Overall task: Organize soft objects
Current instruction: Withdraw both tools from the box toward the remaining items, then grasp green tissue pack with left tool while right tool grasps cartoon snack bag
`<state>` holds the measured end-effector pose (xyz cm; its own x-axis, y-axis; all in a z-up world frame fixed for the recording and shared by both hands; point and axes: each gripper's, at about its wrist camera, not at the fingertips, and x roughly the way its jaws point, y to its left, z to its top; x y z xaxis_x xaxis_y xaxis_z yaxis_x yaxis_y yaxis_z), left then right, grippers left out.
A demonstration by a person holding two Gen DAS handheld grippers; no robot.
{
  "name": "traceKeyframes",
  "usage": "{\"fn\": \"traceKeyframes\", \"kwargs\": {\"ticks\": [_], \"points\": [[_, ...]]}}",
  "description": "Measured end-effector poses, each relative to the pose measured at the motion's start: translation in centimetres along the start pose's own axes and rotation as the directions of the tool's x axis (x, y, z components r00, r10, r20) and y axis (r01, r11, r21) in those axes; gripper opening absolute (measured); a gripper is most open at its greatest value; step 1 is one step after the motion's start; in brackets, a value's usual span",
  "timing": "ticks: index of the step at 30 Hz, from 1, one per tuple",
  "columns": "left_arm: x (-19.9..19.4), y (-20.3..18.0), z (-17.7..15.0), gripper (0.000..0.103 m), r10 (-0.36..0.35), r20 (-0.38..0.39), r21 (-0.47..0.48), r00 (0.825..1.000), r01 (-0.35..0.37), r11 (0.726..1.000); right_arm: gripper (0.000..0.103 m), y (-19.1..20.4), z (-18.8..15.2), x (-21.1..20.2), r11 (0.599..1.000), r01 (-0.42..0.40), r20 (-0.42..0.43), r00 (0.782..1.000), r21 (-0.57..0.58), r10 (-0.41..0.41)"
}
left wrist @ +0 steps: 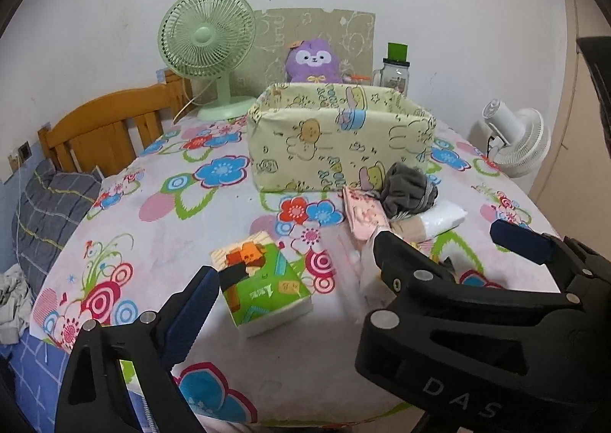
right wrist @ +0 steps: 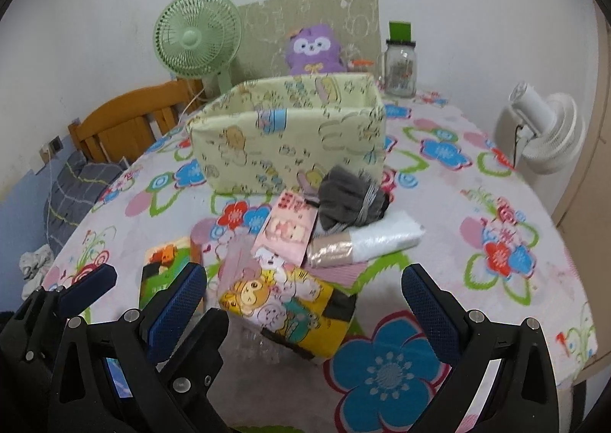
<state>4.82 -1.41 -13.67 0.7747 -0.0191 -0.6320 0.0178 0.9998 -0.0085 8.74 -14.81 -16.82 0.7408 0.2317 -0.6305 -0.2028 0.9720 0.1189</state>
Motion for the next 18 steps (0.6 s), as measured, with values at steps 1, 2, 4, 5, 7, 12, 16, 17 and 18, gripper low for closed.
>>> {"fn": "traceKeyframes", "kwargs": {"ticks": [1, 2, 4, 5, 7, 12, 16, 17, 18], "points": [[0.1, 0.1, -0.1, 0.096, 0.0, -0.005, -0.005, 1.0, 0.0, 1.0, 0.102, 0.0, -0.1, 0.2, 1.0, -0.003, -0.007, 1.0, 0.001, 0.003], [0.3, 0.2, -0.2, 0.096, 0.0, -0.011, -0.011, 1.0, 0.0, 1.0, 0.099, 0.0, -0.1, 0.4, 1.0, -0.002, -0.013, 1.0, 0.002, 0.002], [0.8, 0.4, -0.4, 0.096, -0.002, -0.026, -0.024, 1.0, 0.002, 1.0, 0.098, 0.0, -0.3, 0.9, 1.0, -0.004, -0.028, 1.0, 0.006, 0.004], [1.1, 0.5, -0.5, 0.096, -0.002, -0.032, -0.028, 0.999, 0.002, 1.0, 0.098, 0.0, -0.4, 1.1, 1.0, -0.006, -0.036, 0.999, 0.006, 0.006], [1.5, 0.5, -0.8, 0.095, -0.002, -0.045, -0.031, 0.999, 0.001, 1.0, 0.098, 0.0, -0.6, 1.7, 1.0, -0.005, -0.051, 0.999, 0.007, 0.005], [2.6, 0.8, -1.1, 0.095, -0.005, -0.074, -0.037, 0.997, 0.002, 0.999, 0.094, 0.2, -0.9, 3.0, 1.0, -0.01, -0.085, 0.996, 0.016, 0.011], [3.0, 1.0, -1.1, 0.095, -0.011, -0.079, -0.039, 0.997, 0.008, 0.999, 0.088, 0.2, -0.9, 3.3, 1.0, -0.008, -0.083, 0.997, 0.024, 0.01], [3.0, 1.1, -1.1, 0.095, -0.014, -0.077, -0.04, 0.997, 0.011, 0.999, 0.085, 0.2, -0.8, 3.2, 1.0, -0.009, -0.082, 0.997, 0.027, 0.011], [3.0, 1.1, -1.1, 0.095, -0.015, -0.075, -0.042, 0.997, 0.012, 0.999, 0.084, 0.1, -0.8, 3.2, 0.999, -0.009, -0.078, 0.997, 0.03, 0.012]]}}
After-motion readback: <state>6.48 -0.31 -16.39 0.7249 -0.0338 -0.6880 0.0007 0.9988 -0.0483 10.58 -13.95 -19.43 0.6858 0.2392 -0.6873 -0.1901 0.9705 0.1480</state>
